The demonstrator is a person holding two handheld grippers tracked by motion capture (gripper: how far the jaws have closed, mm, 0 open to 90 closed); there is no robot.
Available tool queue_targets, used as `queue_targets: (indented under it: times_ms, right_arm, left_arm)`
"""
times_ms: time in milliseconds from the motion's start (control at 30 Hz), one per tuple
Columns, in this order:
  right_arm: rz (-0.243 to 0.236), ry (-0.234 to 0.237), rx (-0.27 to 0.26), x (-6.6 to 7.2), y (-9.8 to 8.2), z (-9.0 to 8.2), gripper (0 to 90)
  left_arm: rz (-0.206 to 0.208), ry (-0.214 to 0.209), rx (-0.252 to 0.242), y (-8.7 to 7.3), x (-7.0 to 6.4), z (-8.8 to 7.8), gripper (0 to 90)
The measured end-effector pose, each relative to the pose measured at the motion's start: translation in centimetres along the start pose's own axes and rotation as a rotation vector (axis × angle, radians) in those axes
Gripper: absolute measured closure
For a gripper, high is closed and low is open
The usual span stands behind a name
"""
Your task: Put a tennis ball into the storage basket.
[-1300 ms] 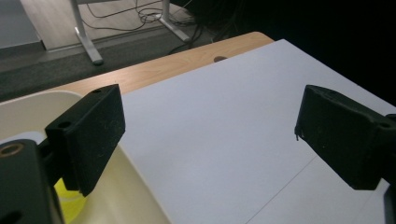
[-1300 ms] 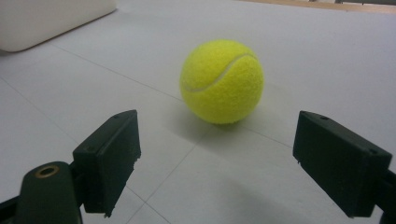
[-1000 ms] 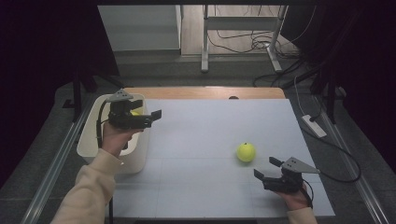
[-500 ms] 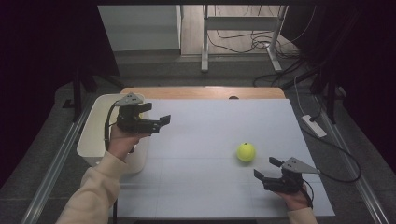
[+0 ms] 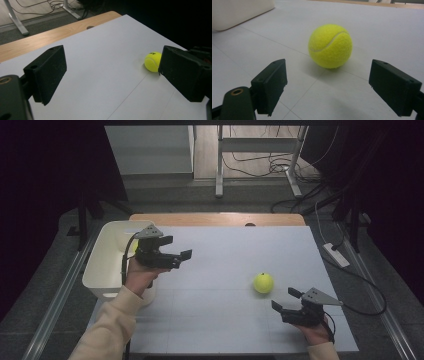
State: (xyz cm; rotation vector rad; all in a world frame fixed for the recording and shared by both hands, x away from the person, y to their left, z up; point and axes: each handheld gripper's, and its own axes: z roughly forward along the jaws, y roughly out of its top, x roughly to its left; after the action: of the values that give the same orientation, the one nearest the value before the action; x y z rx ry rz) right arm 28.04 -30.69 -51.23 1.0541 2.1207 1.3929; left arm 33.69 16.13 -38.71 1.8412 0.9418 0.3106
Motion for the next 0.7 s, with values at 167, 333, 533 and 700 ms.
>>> queue_targets:
  times_ms: [167,333,533,700]
  right_arm:
    - [0.0,-0.004,-0.01,0.0,0.0,-0.3,15.1]
    - [-0.001,0.0,-0.013,0.0,0.2,-0.1,15.2]
    - [-0.004,0.011,-0.012,0.1,0.1,-0.1,15.2]
    - [-0.012,0.013,-0.007,0.2,0.1,0.0,15.2]
  left_arm:
    - [0.004,-0.01,0.008,0.1,-0.4,0.6,8.5]
    - [0.018,-0.017,0.024,0.3,-1.1,1.3,8.7]
    - [0.034,-0.029,0.03,0.1,-1.8,1.8,8.6]
    - [0.036,-0.046,0.042,-0.3,-2.0,2.5,8.6]
